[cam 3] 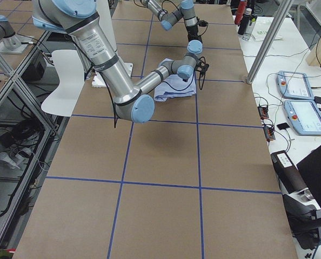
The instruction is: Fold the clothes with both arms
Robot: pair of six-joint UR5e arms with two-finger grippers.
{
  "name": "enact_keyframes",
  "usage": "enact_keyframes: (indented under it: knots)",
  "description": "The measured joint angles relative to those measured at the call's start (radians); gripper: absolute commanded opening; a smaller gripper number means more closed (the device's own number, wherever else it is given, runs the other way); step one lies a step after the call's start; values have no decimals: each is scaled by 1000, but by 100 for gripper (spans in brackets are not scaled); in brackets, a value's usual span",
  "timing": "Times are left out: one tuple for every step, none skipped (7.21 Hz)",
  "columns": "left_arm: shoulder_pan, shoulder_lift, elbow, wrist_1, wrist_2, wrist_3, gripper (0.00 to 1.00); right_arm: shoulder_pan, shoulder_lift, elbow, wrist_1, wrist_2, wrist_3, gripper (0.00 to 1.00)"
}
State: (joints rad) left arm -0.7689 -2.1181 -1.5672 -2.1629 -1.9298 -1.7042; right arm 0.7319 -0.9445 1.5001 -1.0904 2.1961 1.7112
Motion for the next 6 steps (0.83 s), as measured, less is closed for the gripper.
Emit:
enact_keyframes:
  knots:
    - [4,24,-50,3,-20,-3,15,-22,-60,86,-2,-2,-1,100]
    - [28,33,-98,8,-34,-10,0,-44,-108,157,-4,-2,-1,100]
    - [64,34,-131,15,-39,-19,0,-61,-129,195,-6,-2,-1,83]
    - [100,31,-151,20,-39,-33,0,-75,-137,214,-6,-2,-1,70]
    - [136,27,-165,21,-38,-51,0,-84,-139,224,-6,-2,-1,71]
    - [174,26,-171,22,-36,-67,0,-90,-140,230,-6,-4,-1,71]
